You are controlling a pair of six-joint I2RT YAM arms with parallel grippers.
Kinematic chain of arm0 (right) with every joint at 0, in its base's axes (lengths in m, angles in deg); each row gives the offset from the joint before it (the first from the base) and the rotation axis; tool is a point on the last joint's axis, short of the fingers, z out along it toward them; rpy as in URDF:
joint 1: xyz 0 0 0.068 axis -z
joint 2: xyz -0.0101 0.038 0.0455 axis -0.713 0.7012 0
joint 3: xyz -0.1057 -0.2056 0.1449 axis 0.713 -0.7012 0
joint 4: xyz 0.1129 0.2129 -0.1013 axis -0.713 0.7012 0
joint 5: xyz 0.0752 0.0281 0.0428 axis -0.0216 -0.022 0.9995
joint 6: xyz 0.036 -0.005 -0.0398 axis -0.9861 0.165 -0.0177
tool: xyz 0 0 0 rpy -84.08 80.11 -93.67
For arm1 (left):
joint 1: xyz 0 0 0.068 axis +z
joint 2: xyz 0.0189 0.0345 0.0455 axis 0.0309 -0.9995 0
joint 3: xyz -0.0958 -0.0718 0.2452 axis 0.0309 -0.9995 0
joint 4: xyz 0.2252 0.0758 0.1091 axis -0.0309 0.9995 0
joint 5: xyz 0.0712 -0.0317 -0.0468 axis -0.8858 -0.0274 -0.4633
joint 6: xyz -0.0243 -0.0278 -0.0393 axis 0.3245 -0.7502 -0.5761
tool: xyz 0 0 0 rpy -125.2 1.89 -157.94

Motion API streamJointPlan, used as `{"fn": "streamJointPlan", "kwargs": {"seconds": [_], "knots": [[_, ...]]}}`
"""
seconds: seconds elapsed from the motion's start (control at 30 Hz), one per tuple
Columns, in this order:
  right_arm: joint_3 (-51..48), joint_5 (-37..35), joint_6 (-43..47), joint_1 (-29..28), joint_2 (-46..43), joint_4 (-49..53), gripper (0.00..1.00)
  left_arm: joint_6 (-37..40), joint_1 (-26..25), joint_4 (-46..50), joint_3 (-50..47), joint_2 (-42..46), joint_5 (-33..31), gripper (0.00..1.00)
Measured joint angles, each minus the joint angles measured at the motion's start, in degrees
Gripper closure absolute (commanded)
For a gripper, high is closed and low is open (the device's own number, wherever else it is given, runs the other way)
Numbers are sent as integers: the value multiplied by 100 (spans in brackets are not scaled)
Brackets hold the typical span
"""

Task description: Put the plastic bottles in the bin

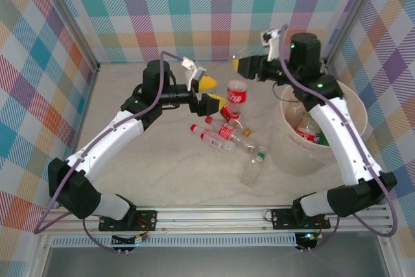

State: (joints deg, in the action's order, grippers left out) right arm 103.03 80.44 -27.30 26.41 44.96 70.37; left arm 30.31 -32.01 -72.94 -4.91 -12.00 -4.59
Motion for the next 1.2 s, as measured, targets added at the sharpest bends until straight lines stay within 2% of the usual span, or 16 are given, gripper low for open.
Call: {"fn": "streamJointPlan", "kwargs": {"seconds": [0.13, 0.3, 0.53, 0.67, 0.9, 1.2], "knots": [[839, -409, 310, 367, -422, 734, 53, -461, -20, 31, 168, -120, -448, 3], [2181, -1043, 754, 922, -632, 1554, 54, -1005, -369, 164, 898, -588, -1274, 6], [2520, -2072, 1248, 1191, -837, 2159, 57, -1849, -1174, 170, 1923, -1355, -2149, 10], [1834, -2382, 1314, 1220, -1016, 2094, 58, -2232, -1434, 210, 2378, -1985, -2452, 11], [-7, -2441, 1176, 1246, -1375, 1596, 59, -2636, -1838, 463, 2704, -2868, -2857, 12], [-1797, -2367, 697, 1274, -2317, 933, 59, -2944, -2033, 450, 2706, -3073, -2911, 12]]}}
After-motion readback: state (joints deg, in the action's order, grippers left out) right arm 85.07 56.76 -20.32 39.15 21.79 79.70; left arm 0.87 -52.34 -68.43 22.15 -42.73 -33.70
